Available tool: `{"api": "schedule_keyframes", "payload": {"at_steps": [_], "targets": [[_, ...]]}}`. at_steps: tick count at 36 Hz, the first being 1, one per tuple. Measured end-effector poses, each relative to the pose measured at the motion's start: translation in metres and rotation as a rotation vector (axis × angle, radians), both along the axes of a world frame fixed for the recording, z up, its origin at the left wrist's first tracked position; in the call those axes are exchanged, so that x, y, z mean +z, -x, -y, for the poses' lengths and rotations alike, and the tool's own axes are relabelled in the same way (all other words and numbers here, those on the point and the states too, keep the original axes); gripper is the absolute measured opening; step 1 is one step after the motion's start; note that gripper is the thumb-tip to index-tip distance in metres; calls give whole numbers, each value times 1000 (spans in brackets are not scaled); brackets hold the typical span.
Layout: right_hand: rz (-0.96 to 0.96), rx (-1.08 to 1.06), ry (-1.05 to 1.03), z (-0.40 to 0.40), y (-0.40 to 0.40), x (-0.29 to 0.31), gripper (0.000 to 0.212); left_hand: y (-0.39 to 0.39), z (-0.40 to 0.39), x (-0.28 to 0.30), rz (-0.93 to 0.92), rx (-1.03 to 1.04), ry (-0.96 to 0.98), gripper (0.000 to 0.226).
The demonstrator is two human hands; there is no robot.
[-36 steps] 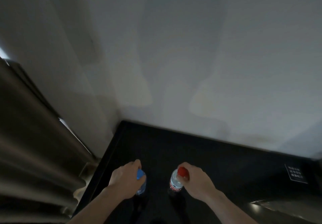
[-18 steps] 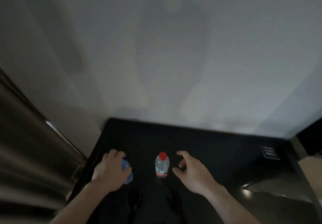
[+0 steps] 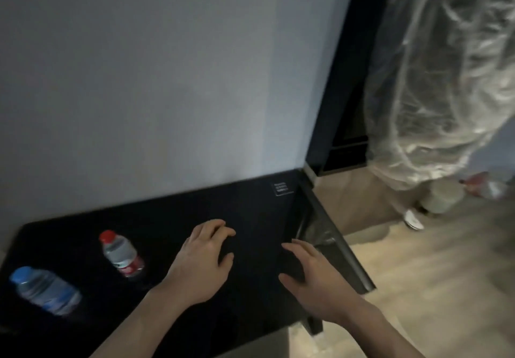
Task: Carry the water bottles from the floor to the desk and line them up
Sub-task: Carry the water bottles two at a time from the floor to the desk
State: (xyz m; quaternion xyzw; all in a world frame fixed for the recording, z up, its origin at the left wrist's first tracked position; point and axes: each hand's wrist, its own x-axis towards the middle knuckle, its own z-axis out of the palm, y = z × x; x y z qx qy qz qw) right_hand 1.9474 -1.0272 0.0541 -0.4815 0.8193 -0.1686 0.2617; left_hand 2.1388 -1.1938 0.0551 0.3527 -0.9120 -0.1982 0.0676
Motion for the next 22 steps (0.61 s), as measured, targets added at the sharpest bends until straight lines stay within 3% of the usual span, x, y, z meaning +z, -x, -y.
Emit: {"api": "schedule_keyframes", "payload": {"at_steps": [9, 22], "targets": [[-51, -280, 69, -166, 101, 15, 64, 140, -124, 23, 55, -354, -77, 52], [-133, -610, 72, -311, 241, 31, 65, 346, -208, 27, 21, -657, 16, 52]]}}
